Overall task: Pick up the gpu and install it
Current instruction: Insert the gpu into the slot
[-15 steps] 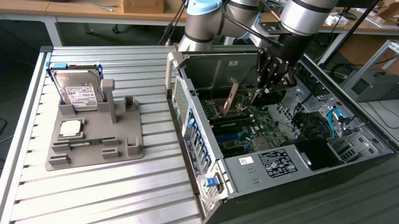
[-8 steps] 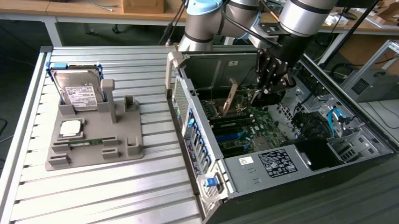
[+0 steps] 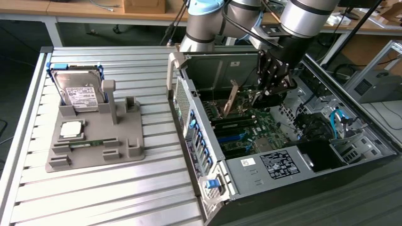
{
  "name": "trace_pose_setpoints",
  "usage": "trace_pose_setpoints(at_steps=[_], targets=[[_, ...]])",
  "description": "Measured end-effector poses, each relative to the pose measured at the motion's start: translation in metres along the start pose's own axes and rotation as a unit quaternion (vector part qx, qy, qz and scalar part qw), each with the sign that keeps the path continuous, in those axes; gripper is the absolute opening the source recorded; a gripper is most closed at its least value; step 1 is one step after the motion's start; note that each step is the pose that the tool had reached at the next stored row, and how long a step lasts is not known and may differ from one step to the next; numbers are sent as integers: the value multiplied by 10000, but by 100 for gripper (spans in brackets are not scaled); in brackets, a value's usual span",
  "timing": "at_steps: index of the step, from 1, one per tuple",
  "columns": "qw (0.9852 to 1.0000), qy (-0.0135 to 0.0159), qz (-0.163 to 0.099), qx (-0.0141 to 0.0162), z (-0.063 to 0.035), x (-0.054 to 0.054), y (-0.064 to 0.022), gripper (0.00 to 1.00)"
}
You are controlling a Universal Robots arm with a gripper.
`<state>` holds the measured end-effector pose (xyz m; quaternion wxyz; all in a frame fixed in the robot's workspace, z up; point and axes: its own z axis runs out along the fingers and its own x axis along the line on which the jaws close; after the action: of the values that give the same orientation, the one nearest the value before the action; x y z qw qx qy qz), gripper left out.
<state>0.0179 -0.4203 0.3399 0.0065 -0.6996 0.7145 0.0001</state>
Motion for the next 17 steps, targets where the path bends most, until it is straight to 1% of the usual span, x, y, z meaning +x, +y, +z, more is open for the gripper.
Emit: trace_pose_setpoints(at_steps=[17], targets=[[10000,3,0,0,34,8,51,27]])
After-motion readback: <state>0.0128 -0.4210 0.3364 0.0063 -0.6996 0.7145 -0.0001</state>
